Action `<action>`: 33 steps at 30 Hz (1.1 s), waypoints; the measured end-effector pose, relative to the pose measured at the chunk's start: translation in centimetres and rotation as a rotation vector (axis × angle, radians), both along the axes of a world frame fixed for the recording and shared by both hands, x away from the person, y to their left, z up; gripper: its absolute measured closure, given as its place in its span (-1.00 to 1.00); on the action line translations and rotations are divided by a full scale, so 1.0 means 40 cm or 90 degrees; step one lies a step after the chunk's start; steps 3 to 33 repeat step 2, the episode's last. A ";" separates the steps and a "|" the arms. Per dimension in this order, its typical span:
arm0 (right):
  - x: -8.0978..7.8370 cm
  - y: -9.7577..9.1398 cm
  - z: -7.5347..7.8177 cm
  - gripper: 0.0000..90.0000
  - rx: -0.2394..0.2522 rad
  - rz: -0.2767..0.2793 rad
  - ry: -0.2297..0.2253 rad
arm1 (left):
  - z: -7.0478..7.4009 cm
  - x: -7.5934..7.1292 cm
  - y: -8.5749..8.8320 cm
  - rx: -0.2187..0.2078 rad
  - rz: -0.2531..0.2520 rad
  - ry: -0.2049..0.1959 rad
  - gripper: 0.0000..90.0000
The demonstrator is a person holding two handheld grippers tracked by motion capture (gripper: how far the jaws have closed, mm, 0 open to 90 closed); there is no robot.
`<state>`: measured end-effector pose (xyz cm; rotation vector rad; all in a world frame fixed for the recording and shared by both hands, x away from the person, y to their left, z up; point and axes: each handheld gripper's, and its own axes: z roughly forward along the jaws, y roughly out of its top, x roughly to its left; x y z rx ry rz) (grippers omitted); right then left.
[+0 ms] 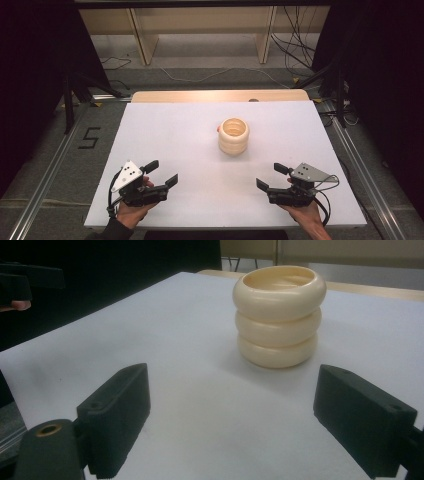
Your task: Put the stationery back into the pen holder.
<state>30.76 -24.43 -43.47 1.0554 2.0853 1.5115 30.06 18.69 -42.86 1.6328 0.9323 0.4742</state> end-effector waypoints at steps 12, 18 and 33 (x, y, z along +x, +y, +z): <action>0.000 0.000 0.000 -0.65 0.000 0.000 0.000 | 0.000 0.000 0.000 0.000 0.000 0.000 -0.66; 0.000 0.000 0.000 -0.65 0.000 0.000 0.000 | 0.000 0.000 0.000 0.000 0.000 0.000 -0.66; 0.000 0.000 0.000 -0.65 0.000 0.000 0.000 | 0.000 0.000 0.000 0.000 0.000 0.000 -0.66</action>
